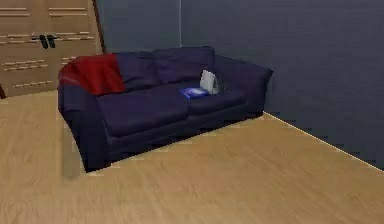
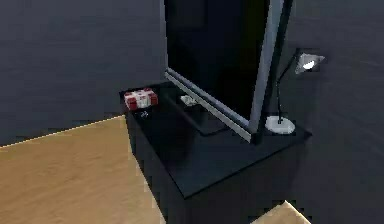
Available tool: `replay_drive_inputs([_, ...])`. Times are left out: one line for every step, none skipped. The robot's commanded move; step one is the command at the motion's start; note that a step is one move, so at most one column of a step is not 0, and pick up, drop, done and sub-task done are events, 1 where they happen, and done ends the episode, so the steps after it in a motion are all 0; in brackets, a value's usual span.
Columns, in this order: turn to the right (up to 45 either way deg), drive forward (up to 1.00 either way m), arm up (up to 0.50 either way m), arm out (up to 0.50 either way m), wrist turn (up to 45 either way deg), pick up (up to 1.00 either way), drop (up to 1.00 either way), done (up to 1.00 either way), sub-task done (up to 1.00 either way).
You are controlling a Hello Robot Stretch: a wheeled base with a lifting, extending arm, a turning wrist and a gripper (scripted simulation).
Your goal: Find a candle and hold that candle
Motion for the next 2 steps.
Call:
replay_drive_inputs([-45.0,0.00,0.00,0.00,0.0,0.00,0.00,0.00,0.00])
replay_drive_inputs([-45.0,0.00,0.00,0.00,0.0,0.00,0.00,0.00,0.00])
